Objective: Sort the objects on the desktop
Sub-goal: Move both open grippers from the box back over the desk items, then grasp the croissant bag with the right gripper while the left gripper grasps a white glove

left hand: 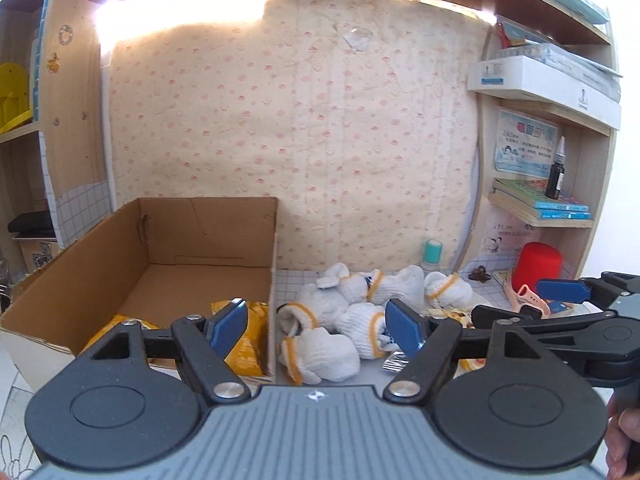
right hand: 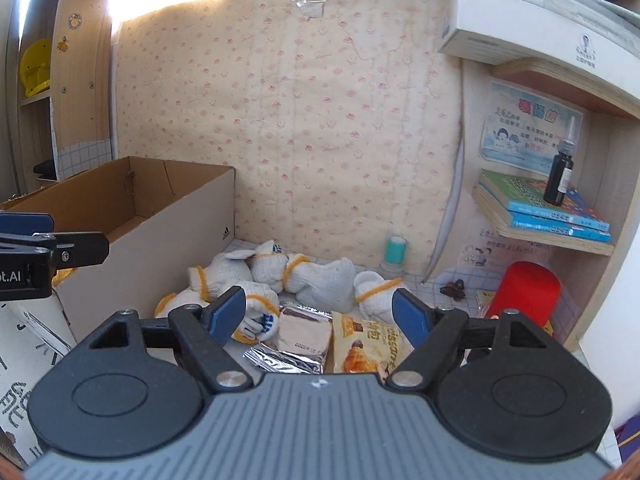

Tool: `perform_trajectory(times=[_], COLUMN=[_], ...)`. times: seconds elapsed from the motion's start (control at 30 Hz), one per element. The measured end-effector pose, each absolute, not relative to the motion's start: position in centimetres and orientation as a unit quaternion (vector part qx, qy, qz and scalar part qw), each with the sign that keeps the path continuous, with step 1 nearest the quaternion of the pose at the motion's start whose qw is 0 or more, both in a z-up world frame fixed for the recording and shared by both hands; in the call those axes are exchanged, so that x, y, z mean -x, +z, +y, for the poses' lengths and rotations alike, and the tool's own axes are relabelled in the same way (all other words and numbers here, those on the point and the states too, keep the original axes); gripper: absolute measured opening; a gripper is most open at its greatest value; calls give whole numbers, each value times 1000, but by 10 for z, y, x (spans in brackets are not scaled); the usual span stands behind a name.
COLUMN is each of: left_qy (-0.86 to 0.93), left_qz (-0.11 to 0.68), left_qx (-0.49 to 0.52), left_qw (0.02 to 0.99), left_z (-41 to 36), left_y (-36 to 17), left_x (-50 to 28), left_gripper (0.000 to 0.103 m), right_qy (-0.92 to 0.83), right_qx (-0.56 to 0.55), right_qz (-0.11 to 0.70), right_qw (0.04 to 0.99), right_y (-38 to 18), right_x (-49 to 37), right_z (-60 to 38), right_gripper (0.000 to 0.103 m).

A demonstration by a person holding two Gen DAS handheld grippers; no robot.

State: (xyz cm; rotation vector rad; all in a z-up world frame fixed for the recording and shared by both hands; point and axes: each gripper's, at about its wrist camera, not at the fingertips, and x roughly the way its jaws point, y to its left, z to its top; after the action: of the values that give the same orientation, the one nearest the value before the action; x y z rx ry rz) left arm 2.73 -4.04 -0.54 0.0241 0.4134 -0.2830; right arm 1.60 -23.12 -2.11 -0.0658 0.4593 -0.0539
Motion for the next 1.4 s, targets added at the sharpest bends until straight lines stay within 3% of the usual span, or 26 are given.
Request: perform_trajectory(times=[0.6, 1.4], left_qy=[-177, -136], left_qz=[226, 232], left_qx=[-53, -36], left_qw=[956, 963], left_z=[-93, -105], left_y=[-59, -74], left_x=[-36, -82], left_gripper=[79, 80], right_qy=[-52, -53], right_qx=[8, -32], right_qz=[265, 295], right_qw=[963, 954], right_y=[-66, -86], right_x=[-13, -58], right_z=[-267, -295], right_gripper=[79, 78])
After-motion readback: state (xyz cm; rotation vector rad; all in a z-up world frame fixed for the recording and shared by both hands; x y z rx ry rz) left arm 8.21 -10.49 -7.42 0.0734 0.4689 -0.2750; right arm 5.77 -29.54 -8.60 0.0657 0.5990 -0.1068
